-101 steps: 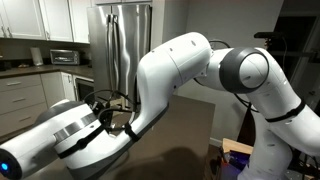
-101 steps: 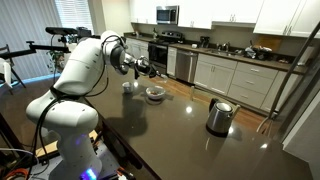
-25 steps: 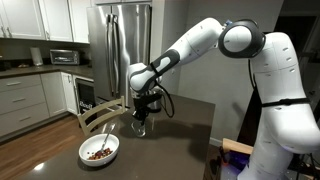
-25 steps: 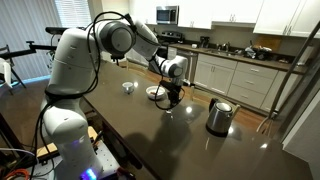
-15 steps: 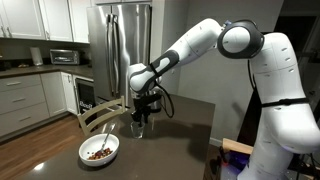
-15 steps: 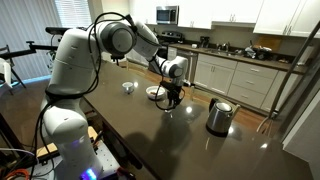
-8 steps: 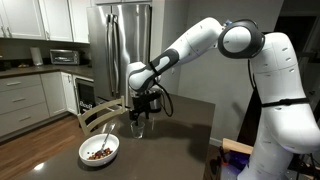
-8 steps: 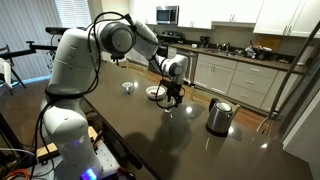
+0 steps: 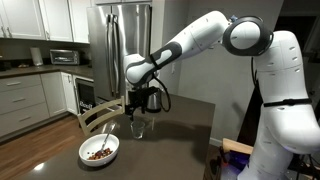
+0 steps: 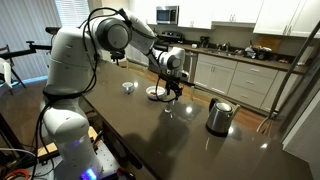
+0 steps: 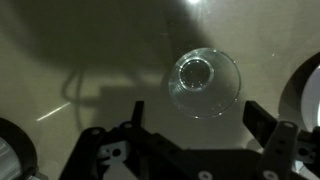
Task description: Pour the things in the glass into the bowl
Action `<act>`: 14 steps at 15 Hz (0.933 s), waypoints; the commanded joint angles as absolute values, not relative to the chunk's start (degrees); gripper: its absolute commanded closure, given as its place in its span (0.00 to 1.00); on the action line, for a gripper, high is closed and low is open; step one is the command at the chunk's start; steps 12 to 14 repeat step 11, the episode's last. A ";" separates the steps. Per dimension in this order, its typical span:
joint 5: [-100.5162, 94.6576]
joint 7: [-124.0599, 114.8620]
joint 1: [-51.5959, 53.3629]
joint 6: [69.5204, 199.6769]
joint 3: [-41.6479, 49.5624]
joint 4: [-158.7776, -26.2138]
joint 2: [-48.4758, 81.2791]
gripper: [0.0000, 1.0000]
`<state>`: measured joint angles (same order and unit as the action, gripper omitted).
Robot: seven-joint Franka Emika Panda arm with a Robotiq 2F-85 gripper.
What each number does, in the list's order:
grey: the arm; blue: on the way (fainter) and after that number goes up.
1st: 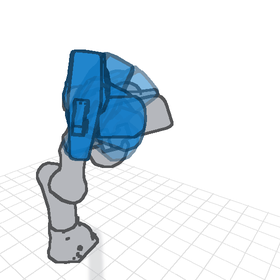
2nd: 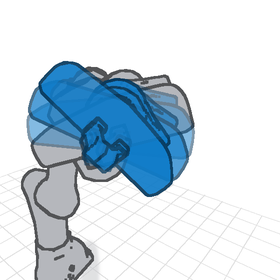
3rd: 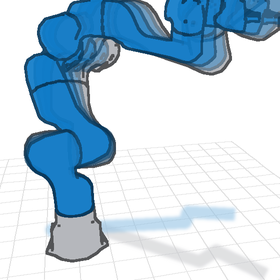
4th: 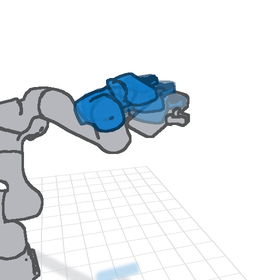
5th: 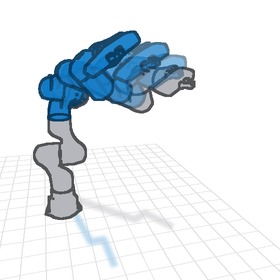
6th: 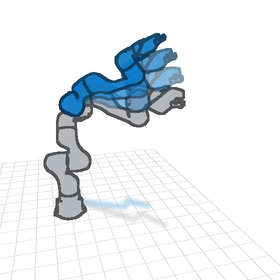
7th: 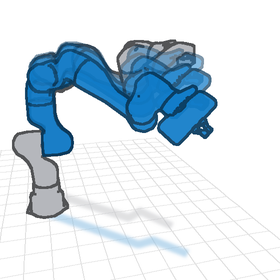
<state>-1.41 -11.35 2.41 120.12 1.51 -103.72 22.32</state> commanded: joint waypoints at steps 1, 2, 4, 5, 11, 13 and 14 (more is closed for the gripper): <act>-2.71 -9.64 2.94 118.00 0.95 -103.52 20.22 0.00; -2.77 -9.54 3.02 117.48 0.74 -103.30 20.03 0.00; -2.62 -8.79 3.19 116.00 0.25 -102.61 19.85 0.00; -2.69 -8.65 3.34 115.24 0.17 -102.17 19.85 0.00; -1.88 -10.35 3.24 117.09 0.26 -102.53 20.88 0.00; -1.88 -10.35 3.24 117.09 0.26 -102.53 20.88 0.00; -1.88 -10.35 3.24 117.09 0.26 -102.53 20.88 0.00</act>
